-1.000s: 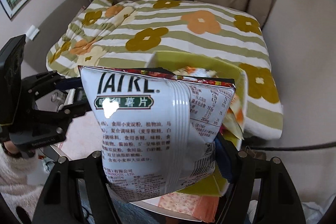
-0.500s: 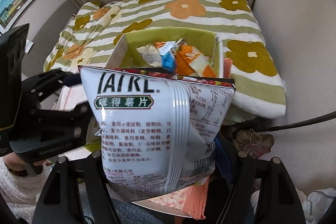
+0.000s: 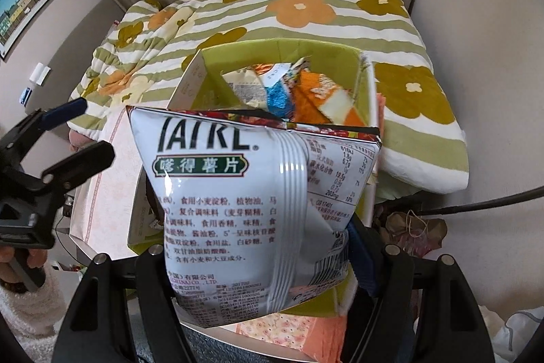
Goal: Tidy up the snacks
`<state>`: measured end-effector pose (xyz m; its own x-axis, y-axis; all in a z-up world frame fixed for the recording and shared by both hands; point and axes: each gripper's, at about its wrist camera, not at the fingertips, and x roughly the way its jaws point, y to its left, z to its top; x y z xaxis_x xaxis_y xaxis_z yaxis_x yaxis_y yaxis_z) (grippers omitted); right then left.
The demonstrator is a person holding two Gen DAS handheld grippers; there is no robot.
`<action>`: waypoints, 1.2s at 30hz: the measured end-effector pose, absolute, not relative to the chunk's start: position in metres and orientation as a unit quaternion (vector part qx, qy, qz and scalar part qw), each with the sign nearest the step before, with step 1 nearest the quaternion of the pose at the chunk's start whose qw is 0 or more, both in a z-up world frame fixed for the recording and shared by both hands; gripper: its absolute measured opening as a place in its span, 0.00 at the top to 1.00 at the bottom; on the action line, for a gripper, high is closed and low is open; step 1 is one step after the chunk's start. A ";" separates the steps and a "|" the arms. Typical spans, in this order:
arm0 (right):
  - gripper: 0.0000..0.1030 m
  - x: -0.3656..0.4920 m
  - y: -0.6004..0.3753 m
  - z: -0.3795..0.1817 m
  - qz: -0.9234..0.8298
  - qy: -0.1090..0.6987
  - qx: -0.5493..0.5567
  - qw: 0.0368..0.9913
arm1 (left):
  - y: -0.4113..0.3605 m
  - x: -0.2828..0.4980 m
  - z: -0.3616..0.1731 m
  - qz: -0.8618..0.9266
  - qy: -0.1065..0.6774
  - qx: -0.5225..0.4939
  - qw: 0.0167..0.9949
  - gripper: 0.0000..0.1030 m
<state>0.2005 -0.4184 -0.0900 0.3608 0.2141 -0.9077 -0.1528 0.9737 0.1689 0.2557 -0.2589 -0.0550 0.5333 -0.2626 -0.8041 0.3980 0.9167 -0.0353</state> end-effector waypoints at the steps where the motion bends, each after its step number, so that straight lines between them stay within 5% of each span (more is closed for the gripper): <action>1: 0.31 0.202 -0.415 -0.093 0.111 0.556 0.027 0.824 | -0.256 0.255 -0.055 -0.183 0.443 0.079 0.874 0.01; 3: 0.26 0.205 -0.410 -0.101 0.102 0.560 0.027 0.822 | -0.253 0.253 -0.056 -0.174 0.445 0.084 0.875 0.01; 5: 0.02 0.206 -0.406 -0.110 0.092 0.566 0.021 0.819 | -0.249 0.251 -0.059 -0.164 0.447 0.086 0.875 0.01; 6: 0.00 0.206 -0.404 -0.113 0.091 0.566 0.021 0.819 | -0.247 0.250 -0.060 -0.161 0.448 0.086 0.875 0.01; 18: 0.00 0.177 -0.393 -0.095 0.061 0.519 0.021 0.853 | -0.215 0.226 -0.057 -0.142 0.447 0.064 0.881 0.01; 36: 0.00 0.048 -0.289 0.035 0.019 0.305 0.016 0.952 | -0.069 0.079 0.041 -0.058 0.283 -0.018 0.957 0.01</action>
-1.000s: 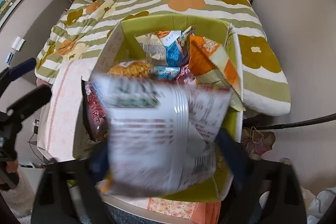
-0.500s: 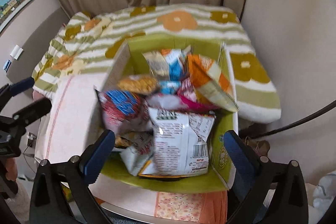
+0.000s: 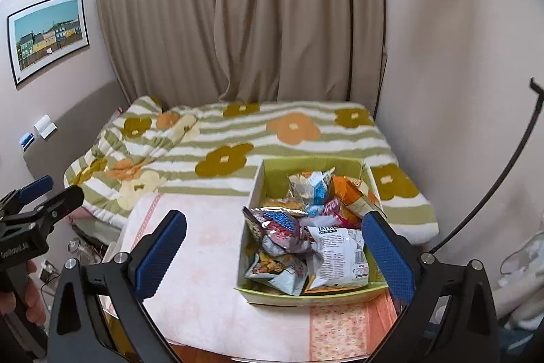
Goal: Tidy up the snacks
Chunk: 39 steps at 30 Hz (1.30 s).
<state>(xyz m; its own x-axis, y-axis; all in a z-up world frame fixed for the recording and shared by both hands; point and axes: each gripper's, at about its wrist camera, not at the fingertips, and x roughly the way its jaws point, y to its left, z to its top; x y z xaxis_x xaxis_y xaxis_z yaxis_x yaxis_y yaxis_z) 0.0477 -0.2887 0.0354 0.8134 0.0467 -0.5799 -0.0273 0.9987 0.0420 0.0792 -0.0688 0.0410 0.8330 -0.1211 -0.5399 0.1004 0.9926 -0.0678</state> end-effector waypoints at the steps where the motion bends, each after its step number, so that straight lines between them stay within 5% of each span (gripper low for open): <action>1: 0.00 0.041 -0.283 0.037 0.015 0.296 0.012 0.955 | -0.064 0.071 0.042 -0.054 0.275 -0.011 0.960 0.01; 39: 0.00 -0.005 -0.244 0.027 -0.015 0.257 0.009 0.966 | -0.043 0.028 0.037 -0.054 0.238 -0.006 0.970 0.01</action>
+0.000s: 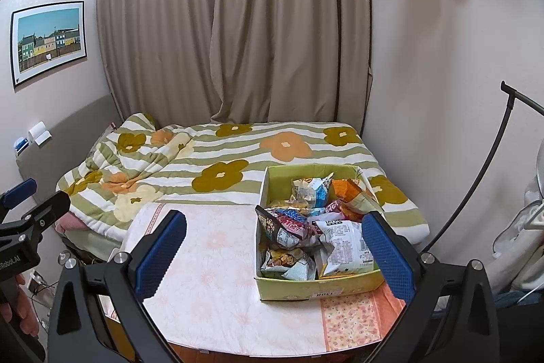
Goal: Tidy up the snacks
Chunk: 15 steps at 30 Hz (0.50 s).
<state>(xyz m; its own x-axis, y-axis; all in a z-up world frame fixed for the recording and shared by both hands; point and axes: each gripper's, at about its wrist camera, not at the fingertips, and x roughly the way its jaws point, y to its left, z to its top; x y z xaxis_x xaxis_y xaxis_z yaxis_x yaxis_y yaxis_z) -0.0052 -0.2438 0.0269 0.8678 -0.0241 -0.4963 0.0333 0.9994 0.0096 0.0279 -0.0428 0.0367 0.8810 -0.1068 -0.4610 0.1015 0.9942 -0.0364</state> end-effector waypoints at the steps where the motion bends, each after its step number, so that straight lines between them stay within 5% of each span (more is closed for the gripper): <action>1: 0.00 -0.004 -0.244 0.027 -0.015 0.257 0.009 0.966 | -0.043 0.028 0.036 -0.053 0.239 -0.006 0.970 0.01; 15: 0.00 -0.003 -0.245 0.027 -0.016 0.258 0.010 0.966 | -0.043 0.029 0.037 -0.054 0.239 -0.006 0.970 0.01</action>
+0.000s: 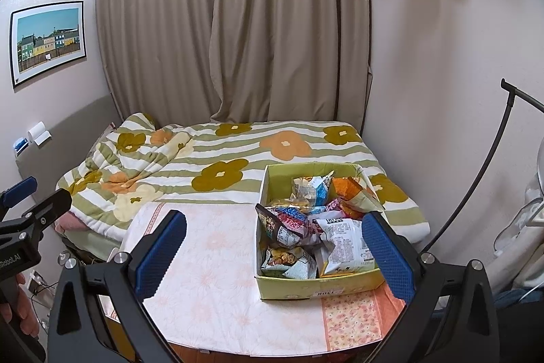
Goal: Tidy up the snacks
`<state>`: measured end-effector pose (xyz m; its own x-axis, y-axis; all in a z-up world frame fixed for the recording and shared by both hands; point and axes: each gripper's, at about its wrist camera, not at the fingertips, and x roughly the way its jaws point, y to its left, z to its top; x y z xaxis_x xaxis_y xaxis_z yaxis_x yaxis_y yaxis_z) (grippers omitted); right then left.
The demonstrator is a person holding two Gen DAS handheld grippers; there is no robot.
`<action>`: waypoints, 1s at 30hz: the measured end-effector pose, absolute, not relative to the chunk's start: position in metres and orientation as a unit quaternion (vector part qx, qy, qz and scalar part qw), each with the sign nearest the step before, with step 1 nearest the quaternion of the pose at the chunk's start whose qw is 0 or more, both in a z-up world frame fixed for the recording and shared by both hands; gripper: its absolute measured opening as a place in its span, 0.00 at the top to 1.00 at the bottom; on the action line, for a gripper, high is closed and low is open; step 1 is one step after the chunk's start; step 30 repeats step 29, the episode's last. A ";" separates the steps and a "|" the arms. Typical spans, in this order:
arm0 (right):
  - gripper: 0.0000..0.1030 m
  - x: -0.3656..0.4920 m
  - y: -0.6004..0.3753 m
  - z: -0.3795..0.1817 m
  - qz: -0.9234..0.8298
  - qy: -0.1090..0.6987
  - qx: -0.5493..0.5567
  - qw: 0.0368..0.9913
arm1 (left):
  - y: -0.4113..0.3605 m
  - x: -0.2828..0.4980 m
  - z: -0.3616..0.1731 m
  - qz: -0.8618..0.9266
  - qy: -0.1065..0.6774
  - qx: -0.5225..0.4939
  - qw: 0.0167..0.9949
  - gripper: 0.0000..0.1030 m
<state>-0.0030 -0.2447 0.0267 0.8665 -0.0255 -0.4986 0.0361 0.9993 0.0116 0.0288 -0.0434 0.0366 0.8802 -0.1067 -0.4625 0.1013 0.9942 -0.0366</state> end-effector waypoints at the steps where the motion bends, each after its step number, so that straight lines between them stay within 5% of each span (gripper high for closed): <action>1: 0.00 -0.003 -0.245 0.027 -0.016 0.258 0.010 0.966 | -0.044 0.029 0.036 -0.054 0.240 -0.006 0.969 0.01; 30: 0.00 0.000 -0.247 0.025 -0.017 0.262 0.012 0.965 | -0.025 0.020 0.032 -0.045 0.243 -0.014 0.969 0.01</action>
